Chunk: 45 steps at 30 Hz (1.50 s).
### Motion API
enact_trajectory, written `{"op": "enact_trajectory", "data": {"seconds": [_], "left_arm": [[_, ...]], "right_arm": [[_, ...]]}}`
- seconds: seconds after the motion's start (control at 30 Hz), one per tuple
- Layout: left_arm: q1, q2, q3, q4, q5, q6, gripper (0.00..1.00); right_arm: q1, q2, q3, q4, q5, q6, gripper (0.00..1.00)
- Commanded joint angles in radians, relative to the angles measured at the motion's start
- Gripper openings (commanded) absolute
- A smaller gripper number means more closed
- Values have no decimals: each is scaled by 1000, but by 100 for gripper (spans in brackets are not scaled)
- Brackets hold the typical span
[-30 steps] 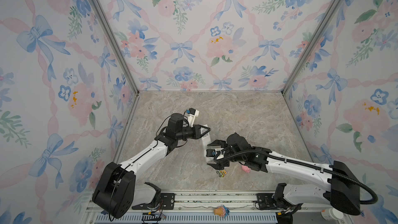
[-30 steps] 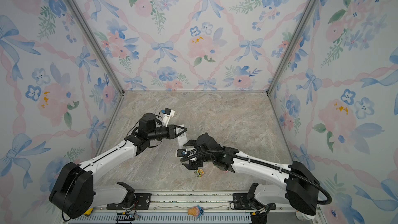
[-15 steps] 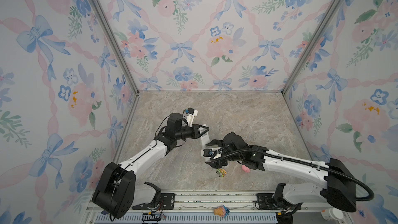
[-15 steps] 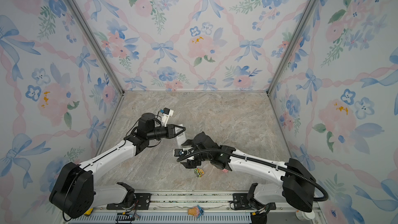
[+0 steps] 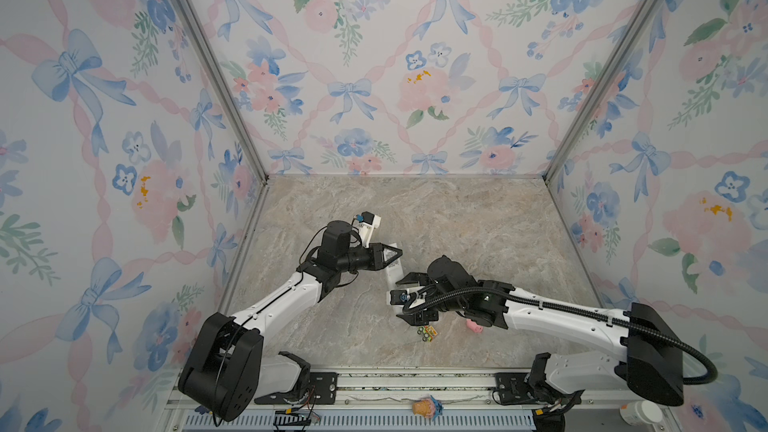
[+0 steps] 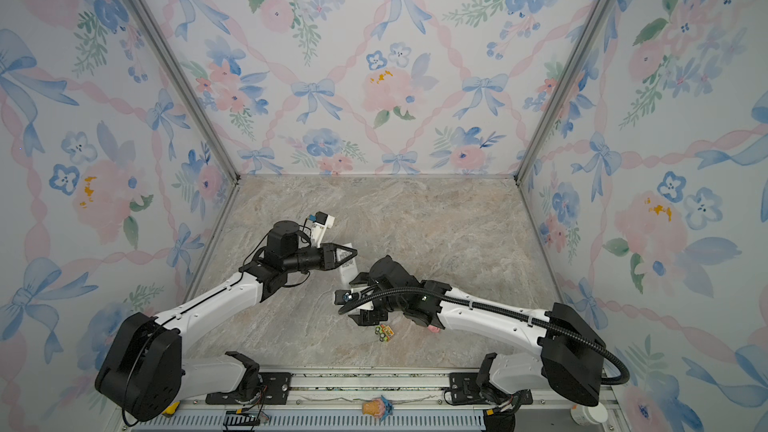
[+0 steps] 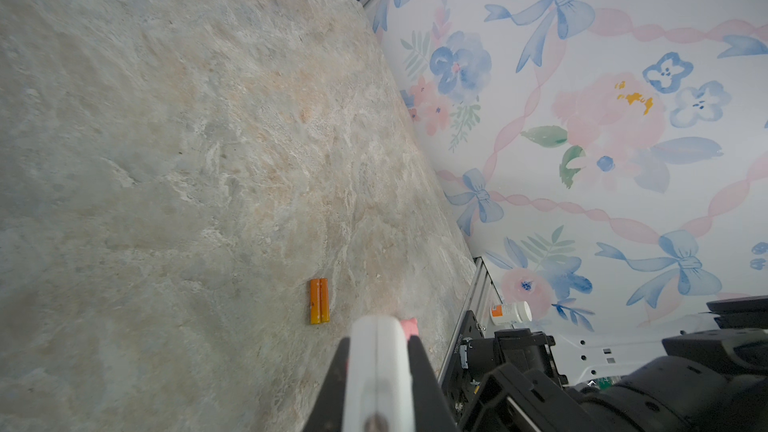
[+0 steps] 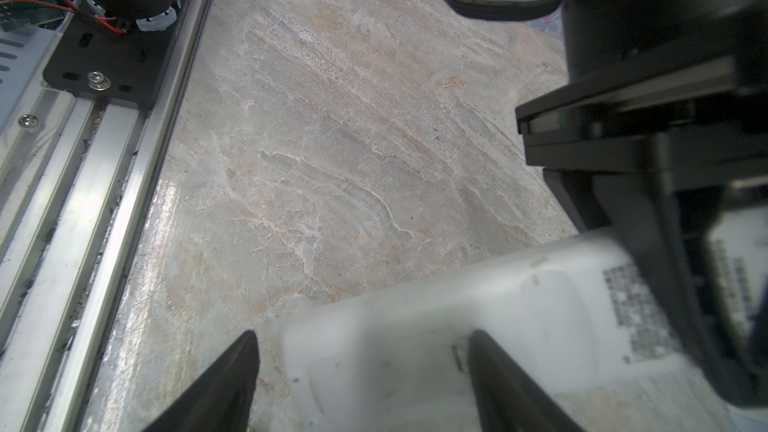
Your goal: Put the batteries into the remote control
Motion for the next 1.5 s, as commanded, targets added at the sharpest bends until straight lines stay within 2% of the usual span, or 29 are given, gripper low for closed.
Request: {"op": "enact_trajectory", "data": {"seconds": [0.0, 0.87, 1.47], "left_arm": [[11, -28, -1, 64, 44, -8, 0], [19, -27, -9, 63, 46, 2, 0], [28, -19, -5, 63, 50, 6, 0]], "right_arm": [[11, 10, 13, -100, -5, 9, 79], [34, 23, 43, -169, -34, 1, 75], [74, 47, 82, -241, -10, -8, 69]]}}
